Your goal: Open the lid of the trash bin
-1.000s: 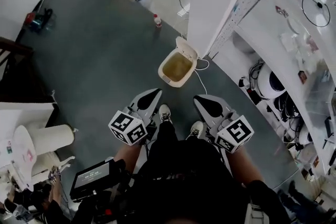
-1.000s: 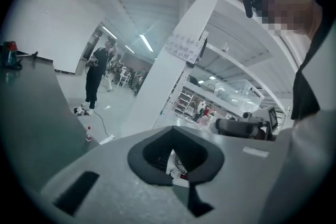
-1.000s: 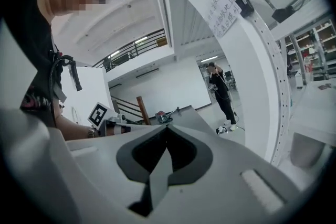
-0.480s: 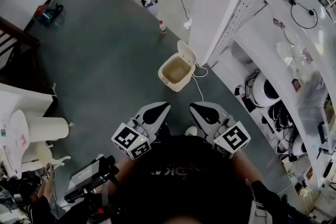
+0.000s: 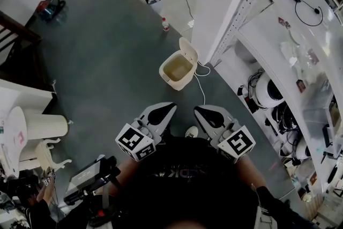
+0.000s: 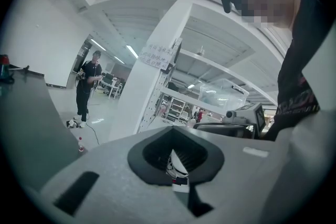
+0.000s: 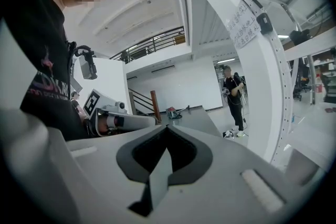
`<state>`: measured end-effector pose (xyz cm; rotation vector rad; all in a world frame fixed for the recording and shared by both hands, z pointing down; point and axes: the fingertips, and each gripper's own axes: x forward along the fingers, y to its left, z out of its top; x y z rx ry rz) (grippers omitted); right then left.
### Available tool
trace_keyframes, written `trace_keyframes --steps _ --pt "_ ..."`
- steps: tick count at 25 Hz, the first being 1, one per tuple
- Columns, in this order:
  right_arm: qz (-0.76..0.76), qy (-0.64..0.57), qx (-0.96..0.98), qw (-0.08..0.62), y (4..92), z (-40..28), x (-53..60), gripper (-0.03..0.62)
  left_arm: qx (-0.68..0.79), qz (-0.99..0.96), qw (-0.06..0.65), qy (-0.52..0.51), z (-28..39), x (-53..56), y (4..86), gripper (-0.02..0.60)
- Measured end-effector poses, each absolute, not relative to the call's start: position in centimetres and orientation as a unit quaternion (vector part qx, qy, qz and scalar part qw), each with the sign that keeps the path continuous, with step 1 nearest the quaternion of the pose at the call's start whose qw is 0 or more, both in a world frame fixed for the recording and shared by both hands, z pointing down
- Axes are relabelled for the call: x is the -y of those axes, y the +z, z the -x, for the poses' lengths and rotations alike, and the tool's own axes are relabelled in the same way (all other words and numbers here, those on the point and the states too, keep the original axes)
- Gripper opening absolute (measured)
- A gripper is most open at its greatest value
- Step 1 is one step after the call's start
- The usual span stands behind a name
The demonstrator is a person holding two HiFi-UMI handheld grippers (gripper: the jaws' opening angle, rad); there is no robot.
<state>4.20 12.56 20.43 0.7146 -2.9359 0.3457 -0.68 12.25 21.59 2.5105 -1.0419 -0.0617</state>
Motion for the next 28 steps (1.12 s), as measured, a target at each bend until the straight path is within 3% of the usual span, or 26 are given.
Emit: trace_keyframes --steps 28 --pt "-0.244 0.129 0.96 0.049 21.27 -3.74 -12.54 0.008 0.365 -0.904 0.223 -0.015 0.86 -12.55 22.54 0.0"
